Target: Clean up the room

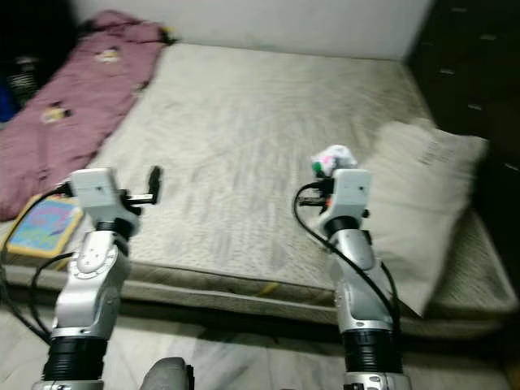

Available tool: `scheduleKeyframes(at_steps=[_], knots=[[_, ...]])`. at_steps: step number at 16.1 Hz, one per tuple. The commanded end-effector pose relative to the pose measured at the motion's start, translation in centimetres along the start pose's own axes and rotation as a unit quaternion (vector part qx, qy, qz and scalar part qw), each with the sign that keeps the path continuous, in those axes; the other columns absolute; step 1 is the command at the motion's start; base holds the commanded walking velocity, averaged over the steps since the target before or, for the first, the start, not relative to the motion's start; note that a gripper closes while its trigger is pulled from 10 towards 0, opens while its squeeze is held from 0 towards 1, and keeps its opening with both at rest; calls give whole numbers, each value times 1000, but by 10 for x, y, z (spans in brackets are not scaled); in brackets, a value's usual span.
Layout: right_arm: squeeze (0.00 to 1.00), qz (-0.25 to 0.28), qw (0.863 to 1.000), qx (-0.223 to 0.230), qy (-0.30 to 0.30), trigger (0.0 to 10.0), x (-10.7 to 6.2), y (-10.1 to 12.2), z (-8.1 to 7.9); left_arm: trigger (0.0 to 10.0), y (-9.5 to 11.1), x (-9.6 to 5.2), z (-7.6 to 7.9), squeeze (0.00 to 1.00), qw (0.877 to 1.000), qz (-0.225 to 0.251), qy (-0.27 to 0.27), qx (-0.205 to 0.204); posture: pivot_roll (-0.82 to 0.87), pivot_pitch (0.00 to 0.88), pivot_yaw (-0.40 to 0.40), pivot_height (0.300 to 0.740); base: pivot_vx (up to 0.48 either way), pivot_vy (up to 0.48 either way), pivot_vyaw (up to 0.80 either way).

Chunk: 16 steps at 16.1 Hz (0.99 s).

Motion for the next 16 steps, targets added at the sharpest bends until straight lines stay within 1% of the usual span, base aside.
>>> scheduleKeyframes(at_steps=[1, 5, 6, 14, 16], knots=[[0, -6, 1000, 2, 5, 10000, 0, -1, -2, 10000, 2, 2, -1, 0, 1000, 5, -3, -1, 10, 0, -29, 740, 0, 0, -525], [0, -6, 1000, 0, 18, 10000, 5, 2, -9, 10000, 4, 4, 2, 0, 1000, 10, -4, -11, 11, 0, -35, 740, 0, 0, -366], [0, -5, 1000, -1, 17, 10000, 5, 2, -8, 10000, 5, 4, 2, 0, 1000, 11, -3, -12, 9, 0, -37, 740, 0, 0, -425], [0, -11, 1000, -6, 18, 10000, 7, 2, -8, 10000, 4, 6, 3, 0, 1000, 9, 1, -20, 6, 0, -40, 740, 0, 0, 0], [0, -13, 1000, -5, 18, 10000, 8, 1, -8, 10000, 4, 7, 3, 0, 1000, 9, 1, -23, 5, 0, -41, 740, 0, 0, -800]])
Point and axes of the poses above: a point about 5 cm out from each wrist's last joint towards the gripper, its own x axis pointing out of the wrist towards the gripper, its own y axis along the axis of the wrist's last joint, z = x × y, the point moved 1 cm from there along x, pointing out of the wrist towards the gripper, and after that the axes turned 10 degrees about x, right-handed, at the moved point
